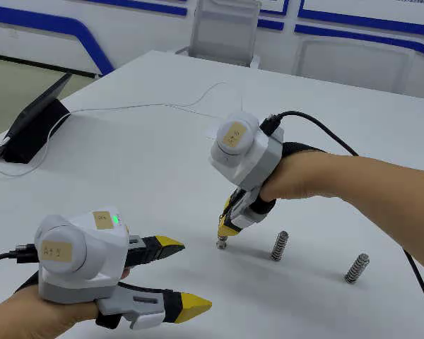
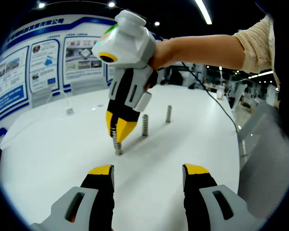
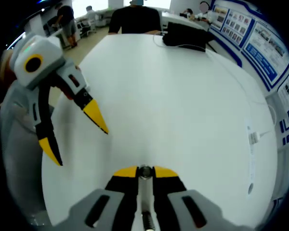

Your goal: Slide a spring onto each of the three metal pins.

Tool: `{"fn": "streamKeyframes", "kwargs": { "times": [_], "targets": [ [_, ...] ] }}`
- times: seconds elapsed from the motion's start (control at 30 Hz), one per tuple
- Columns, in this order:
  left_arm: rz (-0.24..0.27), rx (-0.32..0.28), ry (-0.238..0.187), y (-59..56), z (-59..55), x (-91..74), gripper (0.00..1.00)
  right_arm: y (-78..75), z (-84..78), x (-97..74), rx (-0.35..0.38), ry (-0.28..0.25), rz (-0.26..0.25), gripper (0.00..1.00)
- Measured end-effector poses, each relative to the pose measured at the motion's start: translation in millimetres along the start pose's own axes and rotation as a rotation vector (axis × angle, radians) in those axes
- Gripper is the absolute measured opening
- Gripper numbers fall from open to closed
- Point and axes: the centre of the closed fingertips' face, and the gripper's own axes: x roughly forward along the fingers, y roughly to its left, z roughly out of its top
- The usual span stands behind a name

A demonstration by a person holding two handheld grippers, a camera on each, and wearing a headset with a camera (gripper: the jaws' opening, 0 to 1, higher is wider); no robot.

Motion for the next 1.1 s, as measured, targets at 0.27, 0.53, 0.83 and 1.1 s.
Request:
{"fn": "streamKeyframes", "kwargs": {
  "times": [0.27, 0.53, 0.83, 1.1],
  "targets": [
    [0.0, -0.003, 0.001, 0.9, -0.7, 0.7, 0.58, 0.1, -5.2, 9.6, 0.017, 0.009, -0.001, 0.13],
    [0.0, -0.005, 0.002, 1.7, -1.2, 1.9, 0.58, -0.2, -5.8, 11.8, 0.03, 0.003, 0.001, 0.13],
    [0.001, -0.007, 0.004, 1.9, -1.5, 2.7, 0.58, 1.5, -4.9, 10.7, 0.025, -0.013, 0.001, 0.18],
    [0.0, -0.006, 0.005, 0.9, -0.9, 3.7, 0.59, 0.2, -9.2, 2.9, 0.04, -0.03, -0.009, 0.22]
  ]
}}
